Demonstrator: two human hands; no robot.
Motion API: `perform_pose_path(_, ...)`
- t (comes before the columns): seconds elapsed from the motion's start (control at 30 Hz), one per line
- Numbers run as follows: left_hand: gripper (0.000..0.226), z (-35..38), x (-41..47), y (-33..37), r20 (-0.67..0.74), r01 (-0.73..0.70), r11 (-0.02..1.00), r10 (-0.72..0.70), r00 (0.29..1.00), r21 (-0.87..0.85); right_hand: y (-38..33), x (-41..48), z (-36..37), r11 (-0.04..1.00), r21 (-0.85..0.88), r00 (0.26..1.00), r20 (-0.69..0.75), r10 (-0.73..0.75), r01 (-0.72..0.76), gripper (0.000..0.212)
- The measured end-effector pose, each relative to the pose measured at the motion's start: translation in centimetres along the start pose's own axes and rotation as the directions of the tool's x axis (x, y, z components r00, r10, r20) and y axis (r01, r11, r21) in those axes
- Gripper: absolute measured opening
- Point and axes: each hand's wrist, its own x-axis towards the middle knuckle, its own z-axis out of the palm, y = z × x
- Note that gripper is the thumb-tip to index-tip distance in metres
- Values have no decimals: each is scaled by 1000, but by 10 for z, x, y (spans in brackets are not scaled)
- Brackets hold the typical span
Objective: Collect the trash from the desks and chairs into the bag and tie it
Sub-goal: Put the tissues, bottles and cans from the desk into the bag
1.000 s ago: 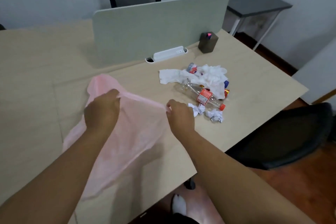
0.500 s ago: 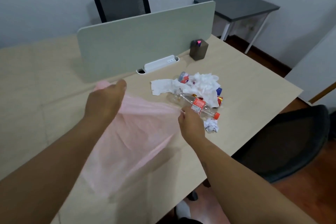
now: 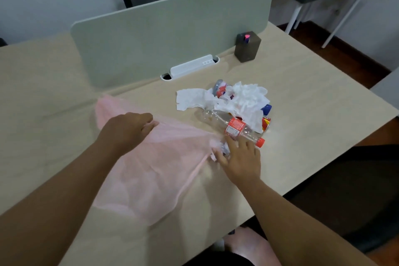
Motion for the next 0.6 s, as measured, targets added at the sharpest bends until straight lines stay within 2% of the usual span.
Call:
perform_pose_path(0.17, 33, 29, -9, 1, 85, 38, 999, -35, 996, -28, 18, -13, 22, 984, -177, 997, 73, -10, 23, 64)
perform_pose_path(0.23, 32, 35, -15, 2, 93, 49, 998, -46, 995, -40, 12, -13, 30, 983, -181, 998, 66, -9, 20, 62)
perform_pose_path(0.3, 34, 37, -17, 1, 114, 74, 996, -67, 991, -56, 4, -11, 37, 986, -161, 998, 53, -20, 28, 50)
perform_pose_path(0.43, 36, 24, -12, 0, 75, 133, 989, -128, 989, -66, 4, -7, 47, 993, -93, 997, 31, -65, 68, 29)
perform_pose_path(0.5, 36, 13, -5, 0, 14, 162, 984, -161, 987, -76, 6, -8, 39, 999, -17, 999, 15, -50, 50, 35)
perform_pose_path(0.6, 36, -3, 5, -3, -31, 216, 970, -221, 975, -108, -13, -9, 15, 976, 205, 991, -124, -45, 71, 38)
